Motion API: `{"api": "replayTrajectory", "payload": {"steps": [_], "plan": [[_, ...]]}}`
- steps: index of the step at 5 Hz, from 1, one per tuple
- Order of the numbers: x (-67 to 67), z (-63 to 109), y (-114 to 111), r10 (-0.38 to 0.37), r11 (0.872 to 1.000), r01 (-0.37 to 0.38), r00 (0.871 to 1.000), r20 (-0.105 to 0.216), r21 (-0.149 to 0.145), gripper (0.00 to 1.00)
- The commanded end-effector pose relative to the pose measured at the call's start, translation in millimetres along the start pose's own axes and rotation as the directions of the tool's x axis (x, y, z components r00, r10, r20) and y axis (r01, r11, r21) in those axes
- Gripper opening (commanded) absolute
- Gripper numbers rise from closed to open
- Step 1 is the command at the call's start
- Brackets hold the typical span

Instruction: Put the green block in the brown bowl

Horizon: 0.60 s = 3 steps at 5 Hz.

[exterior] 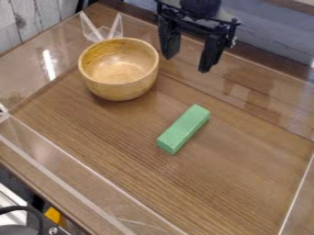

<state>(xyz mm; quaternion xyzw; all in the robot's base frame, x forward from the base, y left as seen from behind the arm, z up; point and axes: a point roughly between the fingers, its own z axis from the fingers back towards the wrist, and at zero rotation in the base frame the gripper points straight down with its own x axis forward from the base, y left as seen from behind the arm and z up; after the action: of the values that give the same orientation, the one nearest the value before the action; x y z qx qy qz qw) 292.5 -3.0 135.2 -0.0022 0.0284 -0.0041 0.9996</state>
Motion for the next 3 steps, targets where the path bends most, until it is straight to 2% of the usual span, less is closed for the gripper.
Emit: {"api": "replayTrajectory", "payload": {"steps": [1, 2, 3], "plan": [[-7.2, -7.5, -1, 0.005, 1.0, -0.005, 1.0, -0.011, -0.013, 1.0], [-19.7, -22.6, -4, 0.012, 1.0, -0.012, 1.0, -0.019, -0.028, 1.0], [-21.6, -38.9, -3, 0.019, 0.999, -0.019, 1.0, 0.0, -0.031, 1.0]]}}
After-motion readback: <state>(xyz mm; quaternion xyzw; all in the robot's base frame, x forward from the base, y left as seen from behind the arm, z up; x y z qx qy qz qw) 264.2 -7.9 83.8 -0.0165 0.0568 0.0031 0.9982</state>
